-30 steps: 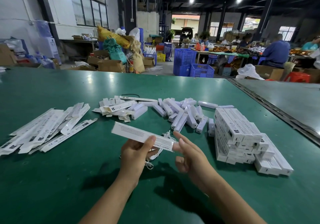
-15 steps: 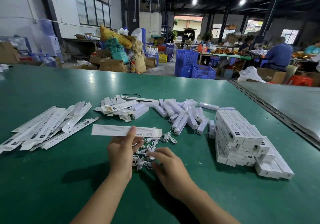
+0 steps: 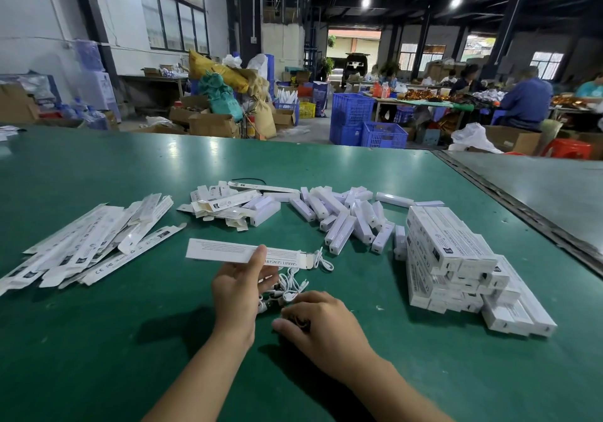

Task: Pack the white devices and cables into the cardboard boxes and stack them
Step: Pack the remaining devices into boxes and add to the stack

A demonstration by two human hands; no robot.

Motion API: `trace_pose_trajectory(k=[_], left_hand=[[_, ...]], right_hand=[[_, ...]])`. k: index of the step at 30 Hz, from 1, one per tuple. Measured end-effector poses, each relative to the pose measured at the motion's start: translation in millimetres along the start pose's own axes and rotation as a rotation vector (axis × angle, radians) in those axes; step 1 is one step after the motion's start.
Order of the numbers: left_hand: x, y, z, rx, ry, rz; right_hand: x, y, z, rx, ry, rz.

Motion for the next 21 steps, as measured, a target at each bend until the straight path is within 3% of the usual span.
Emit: trace_pose_trajectory(k=[3, 7, 17, 21], left_hand=[[-0.8, -0.5, 1.6, 0.01, 0.009, 0.009], [-0.8, -1.0, 2.8, 0.02, 0.025, 0.02], [0.4, -0.6, 2.3, 0.035, 0.015, 0.019], [-0.4, -1.1, 2.2, 0.043, 0.015, 0.031]], right_hand=[[-2.7, 1.3, 5.1, -0.106, -0.162, -0.038], [-1.4, 0.2, 7.3, -0.14, -0.05, -0.062], [10.9, 2.9, -13.4, -0.217, -0.051, -0.032], [27.1, 0.8, -25.0, -0.335, 0.286, -0.217]])
Point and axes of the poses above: each hand's wrist, its own y-axis towards the middle knuckle, its own x-axis out of the back of the hand, z = x × y, the point moved 3 cm from there along y, towards the middle knuckle, and after that the axes turned 5 degrees about -x, right-handed, at the moved point
